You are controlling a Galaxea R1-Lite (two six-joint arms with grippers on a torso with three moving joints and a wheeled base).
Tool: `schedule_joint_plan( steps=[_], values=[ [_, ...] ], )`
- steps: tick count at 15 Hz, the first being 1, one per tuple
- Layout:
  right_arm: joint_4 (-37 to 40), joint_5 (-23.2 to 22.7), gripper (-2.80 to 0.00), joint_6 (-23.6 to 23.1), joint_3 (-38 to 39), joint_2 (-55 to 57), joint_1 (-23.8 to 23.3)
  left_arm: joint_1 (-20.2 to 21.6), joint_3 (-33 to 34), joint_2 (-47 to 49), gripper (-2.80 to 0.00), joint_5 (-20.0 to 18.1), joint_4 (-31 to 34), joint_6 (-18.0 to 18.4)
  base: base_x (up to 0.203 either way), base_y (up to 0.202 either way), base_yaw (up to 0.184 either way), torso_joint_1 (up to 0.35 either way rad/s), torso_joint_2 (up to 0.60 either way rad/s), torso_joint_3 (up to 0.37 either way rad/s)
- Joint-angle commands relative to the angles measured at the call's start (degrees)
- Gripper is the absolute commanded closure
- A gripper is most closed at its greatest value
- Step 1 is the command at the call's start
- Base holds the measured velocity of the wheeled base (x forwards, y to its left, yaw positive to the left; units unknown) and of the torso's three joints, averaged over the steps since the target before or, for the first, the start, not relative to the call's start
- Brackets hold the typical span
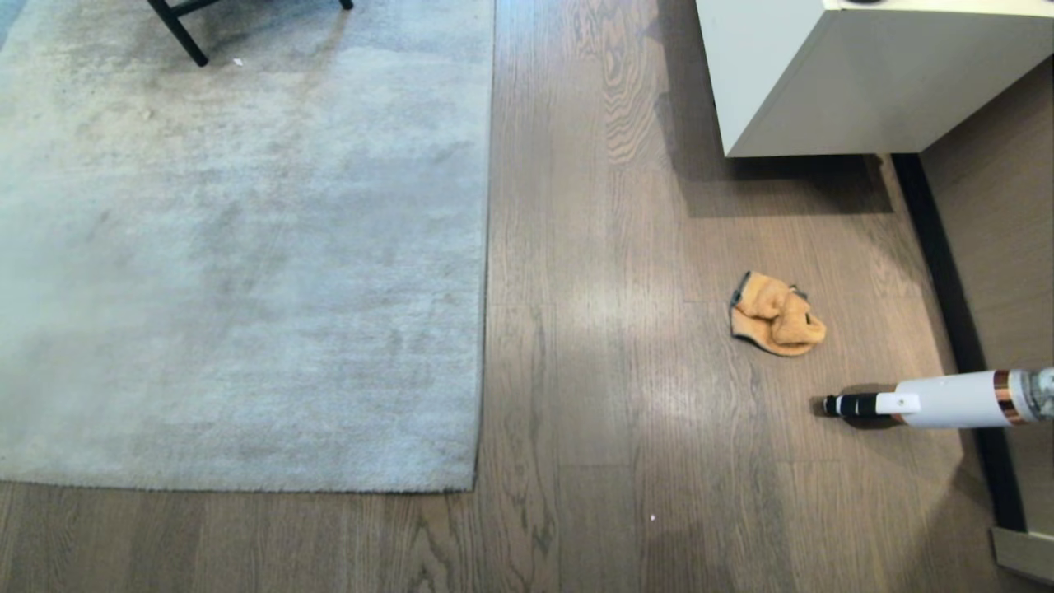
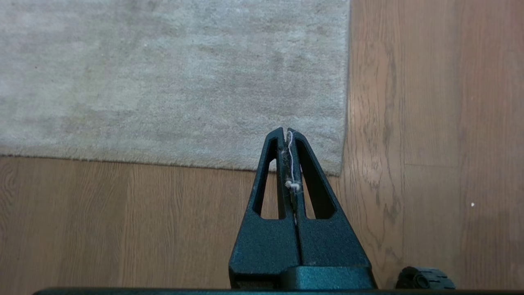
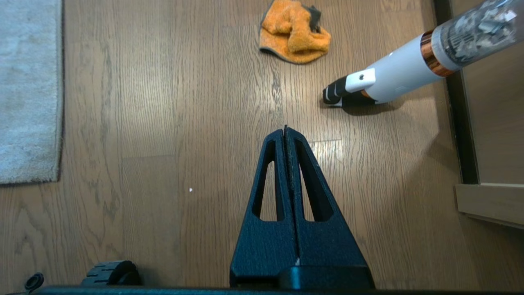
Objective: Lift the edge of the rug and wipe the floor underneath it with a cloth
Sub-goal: Pick up the rag
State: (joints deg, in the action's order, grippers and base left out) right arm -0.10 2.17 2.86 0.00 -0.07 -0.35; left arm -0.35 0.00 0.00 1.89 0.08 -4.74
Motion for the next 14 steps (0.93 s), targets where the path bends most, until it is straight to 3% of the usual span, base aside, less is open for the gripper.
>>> schedule_joint_plan(
  steps=[1, 14],
  values=[
    [0.02, 0.11, 0.0, 0.04, 0.0, 0.07, 0.0, 0.0, 0.0, 0.0, 0.0, 0.04, 0.0, 0.0, 0.0, 0.0, 0.0, 0.007, 0.0, -0.198],
    [0.02, 0.03, 0.0, 0.04, 0.0, 0.07, 0.0, 0.0, 0.0, 0.0, 0.0, 0.04, 0.0, -0.09, 0.0, 0.0, 0.0, 0.003, 0.0, -0.199]
  ],
)
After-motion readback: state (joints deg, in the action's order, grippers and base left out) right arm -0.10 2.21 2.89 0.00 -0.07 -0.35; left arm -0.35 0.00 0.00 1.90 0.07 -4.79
